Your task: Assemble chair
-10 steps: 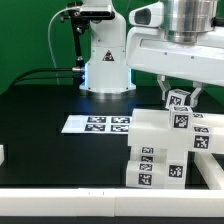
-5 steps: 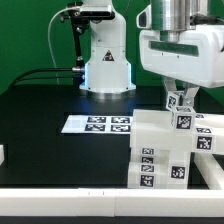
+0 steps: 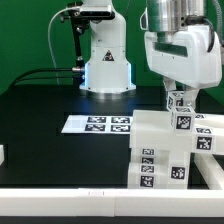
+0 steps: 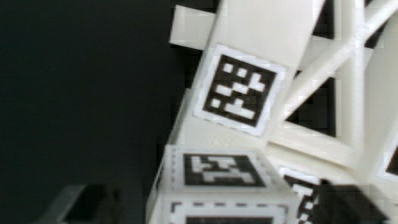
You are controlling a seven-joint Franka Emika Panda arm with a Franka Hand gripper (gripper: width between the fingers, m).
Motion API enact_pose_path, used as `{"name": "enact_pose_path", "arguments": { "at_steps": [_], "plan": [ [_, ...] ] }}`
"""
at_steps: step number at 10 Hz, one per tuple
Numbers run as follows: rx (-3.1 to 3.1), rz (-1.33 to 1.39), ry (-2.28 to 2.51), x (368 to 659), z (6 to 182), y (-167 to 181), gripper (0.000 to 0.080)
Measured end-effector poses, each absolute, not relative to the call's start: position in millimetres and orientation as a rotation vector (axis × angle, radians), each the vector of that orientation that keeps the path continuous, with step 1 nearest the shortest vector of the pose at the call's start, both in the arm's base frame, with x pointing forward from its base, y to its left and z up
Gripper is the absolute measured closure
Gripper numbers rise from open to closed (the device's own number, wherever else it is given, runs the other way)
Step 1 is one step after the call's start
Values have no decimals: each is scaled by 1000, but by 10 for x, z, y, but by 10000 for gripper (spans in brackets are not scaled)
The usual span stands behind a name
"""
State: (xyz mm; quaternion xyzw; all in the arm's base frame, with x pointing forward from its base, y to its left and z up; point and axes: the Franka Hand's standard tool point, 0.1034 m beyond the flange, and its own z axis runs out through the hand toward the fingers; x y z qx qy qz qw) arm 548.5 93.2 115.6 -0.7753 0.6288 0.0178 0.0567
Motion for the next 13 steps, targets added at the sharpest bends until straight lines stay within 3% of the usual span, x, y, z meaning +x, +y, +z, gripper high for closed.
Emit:
{"name": "enact_pose_path", "arguments": {
  "at_steps": [1,2,7,9,11,13],
  "plan": [
    [-2499,41,1709,5483,1154,924,188],
    [-2562,35,1610,5481,1156,939,161],
    [-2887,-30,930,5460,1165,888,151],
    [-3059,-123,397,5493,1163,959,151],
    [-3061,-139,371,5483,1144,961,151],
    [-3058,-138,390,5483,1141,960,408]
  ]
}}
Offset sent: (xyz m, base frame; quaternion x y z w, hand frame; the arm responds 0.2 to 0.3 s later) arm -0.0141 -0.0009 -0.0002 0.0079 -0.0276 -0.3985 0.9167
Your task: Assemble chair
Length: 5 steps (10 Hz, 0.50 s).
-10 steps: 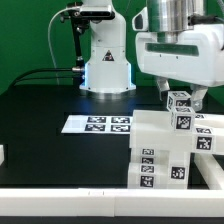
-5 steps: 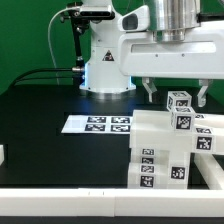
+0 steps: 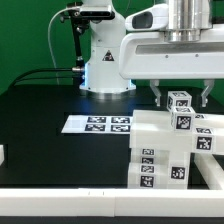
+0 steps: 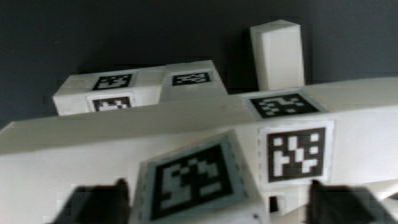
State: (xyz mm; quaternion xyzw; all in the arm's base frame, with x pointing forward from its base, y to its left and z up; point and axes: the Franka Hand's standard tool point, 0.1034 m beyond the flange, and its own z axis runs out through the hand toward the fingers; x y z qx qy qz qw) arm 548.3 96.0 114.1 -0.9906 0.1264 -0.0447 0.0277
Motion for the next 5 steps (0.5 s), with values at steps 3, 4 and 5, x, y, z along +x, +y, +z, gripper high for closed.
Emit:
{"name": "enact_pose_path", "arguments": {
  "at_steps": [3,4,5],
  "plan": [
    [-2983,-129,741,5485,1135,950,537],
    [-2936,-123,890,5482,1131,942,537],
    [-2855,-110,1096,5479,1127,935,537]
  ]
}}
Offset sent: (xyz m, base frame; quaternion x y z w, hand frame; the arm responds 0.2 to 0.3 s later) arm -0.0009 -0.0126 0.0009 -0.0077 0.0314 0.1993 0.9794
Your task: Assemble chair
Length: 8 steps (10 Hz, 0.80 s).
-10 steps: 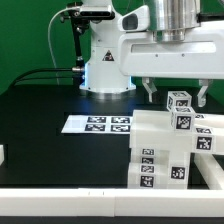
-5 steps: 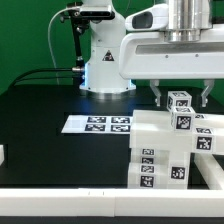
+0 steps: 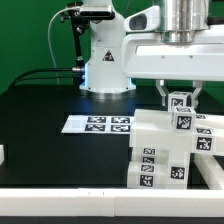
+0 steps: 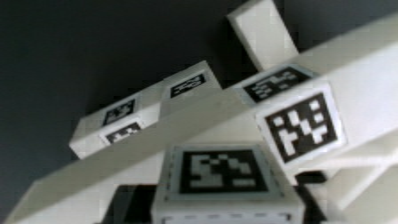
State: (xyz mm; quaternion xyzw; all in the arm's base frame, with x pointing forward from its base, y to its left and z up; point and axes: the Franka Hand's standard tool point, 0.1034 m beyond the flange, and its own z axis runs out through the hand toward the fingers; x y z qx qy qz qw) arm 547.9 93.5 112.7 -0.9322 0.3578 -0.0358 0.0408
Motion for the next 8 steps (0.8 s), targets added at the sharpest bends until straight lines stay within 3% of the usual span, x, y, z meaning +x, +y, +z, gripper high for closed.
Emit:
{"name": "enact_pose_path", "arguments": {
  "at_steps": [6,7,8],
  "plan": [
    [-2361,-27,1817,5496,1125,939,535],
    [-2363,-27,1815,5496,1125,939,455],
    [-2365,-27,1812,5495,1124,940,455]
  ]
}}
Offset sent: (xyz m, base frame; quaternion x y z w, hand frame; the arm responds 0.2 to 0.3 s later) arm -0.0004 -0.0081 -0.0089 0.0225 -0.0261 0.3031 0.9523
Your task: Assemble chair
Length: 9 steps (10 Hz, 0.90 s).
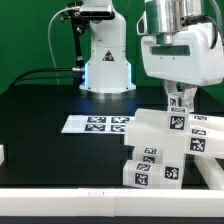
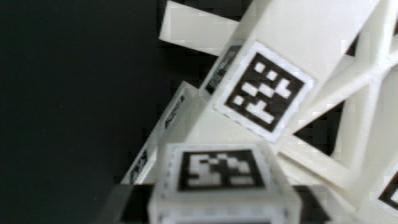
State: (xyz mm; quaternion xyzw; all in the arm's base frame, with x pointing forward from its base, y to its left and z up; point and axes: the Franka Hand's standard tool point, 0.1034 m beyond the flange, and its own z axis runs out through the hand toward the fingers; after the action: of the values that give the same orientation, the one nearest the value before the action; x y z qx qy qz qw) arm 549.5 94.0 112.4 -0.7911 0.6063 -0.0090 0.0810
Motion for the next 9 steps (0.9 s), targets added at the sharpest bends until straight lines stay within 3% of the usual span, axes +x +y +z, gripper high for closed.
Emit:
{"name": "enact_pose_path", "arguments": {
  "at_steps": [2,5,9],
  "plan": [
    [-2499,-48,1627,5504,1130,945,188],
    [-2778,-63,1134,5513,1153,970,152],
    [-2899,-91,814,5517,1154,955,151]
  ]
}}
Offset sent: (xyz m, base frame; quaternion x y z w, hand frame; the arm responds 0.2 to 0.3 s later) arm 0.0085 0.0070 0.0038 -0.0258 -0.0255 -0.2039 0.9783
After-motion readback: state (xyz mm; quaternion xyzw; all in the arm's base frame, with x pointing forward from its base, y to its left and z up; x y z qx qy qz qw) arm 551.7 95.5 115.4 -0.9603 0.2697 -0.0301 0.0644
